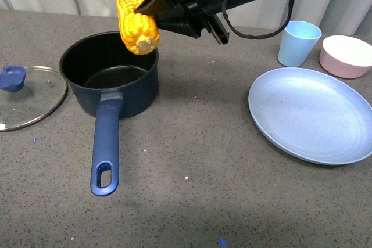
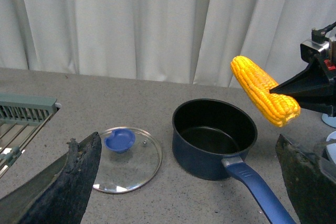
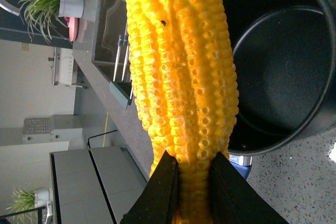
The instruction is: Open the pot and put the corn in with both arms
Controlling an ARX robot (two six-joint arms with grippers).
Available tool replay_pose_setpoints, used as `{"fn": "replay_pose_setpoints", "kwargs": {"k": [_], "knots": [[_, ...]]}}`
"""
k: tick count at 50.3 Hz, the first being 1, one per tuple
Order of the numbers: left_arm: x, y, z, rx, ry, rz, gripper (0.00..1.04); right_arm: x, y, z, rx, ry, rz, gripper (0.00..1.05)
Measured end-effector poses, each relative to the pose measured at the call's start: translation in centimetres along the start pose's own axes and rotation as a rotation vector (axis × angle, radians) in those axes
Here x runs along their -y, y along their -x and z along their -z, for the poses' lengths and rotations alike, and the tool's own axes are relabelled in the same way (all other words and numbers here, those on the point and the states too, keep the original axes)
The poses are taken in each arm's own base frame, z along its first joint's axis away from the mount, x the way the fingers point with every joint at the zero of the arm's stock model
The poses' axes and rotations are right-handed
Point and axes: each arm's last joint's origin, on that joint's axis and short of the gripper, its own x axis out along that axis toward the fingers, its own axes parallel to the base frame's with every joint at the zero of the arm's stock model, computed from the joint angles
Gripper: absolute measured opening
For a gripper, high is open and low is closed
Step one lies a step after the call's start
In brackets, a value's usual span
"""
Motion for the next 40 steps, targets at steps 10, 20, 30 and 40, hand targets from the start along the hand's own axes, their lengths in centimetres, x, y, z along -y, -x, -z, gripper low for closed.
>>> {"fn": "replay_pose_setpoints", "kwargs": {"k": [10,20,30,40], "knots": [[0.0,0.0,0.0,0.000,0.000,0.000,0.98,0.1,-2.5,-0.9,-0.037,-0.012,0.013,0.11],[0.0,0.0,0.0,0.000,0.000,0.000,0.98,-0.1,-3.8,-1.5,-0.041,0.002,0.004,0.10],[0.0,0.0,0.0,0.000,0.000,0.000,0.98,0.0,-4.1,-1.6,-0.035,-0.004,0.006,0.36],[0.0,0.0,0.0,0.000,0.000,0.000,0.98,-0.1,-4.1,-1.7,-0.027,-0.002,-0.002,0.81]]}}
